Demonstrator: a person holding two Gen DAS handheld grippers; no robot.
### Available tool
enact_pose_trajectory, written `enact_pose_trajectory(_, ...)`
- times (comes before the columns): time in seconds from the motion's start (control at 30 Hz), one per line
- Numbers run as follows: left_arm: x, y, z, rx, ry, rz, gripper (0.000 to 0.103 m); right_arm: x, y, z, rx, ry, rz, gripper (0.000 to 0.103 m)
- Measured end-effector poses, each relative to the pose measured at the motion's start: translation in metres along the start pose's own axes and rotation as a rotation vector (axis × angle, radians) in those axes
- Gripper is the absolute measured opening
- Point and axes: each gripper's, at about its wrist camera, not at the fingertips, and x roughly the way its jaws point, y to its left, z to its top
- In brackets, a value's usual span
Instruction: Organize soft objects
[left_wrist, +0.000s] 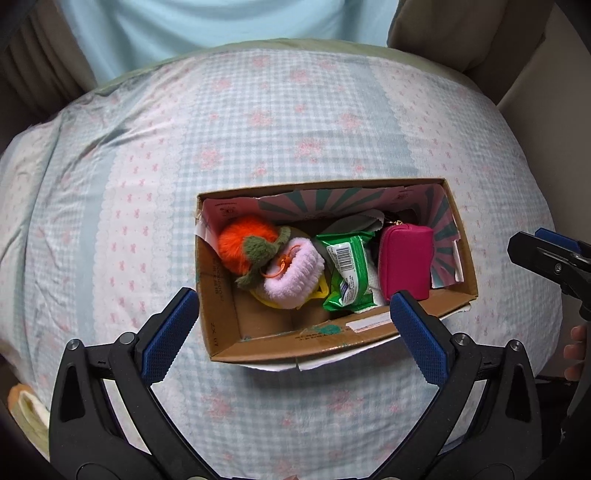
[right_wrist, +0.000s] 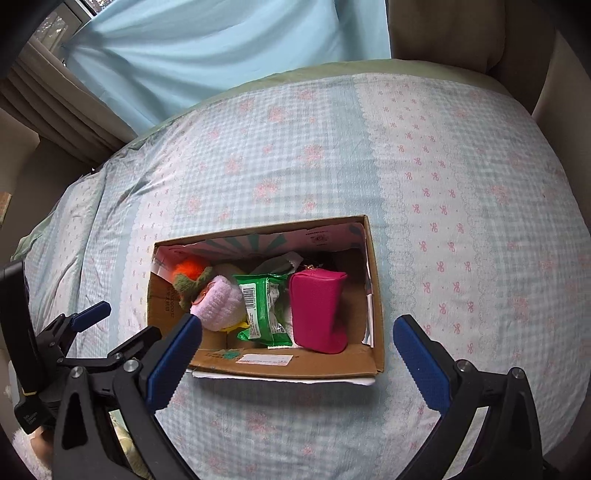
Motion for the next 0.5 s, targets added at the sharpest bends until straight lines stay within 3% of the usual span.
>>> enact_pose_trajectory(0.3, -0.154, -0.033, -0.006, -0.084, -0.282, -0.007, 0.103, -0.145, 0.002, -0.009, -0.153, -0.208, -0.055, 0.103)
enact_pose_trajectory(0.5, -0.248, -0.067, -0.019, -0.071, -0.465, -0.007, 0.103, -0.243, -0.003, -0.028, -0.175, -0.374, -0.085, 0.103)
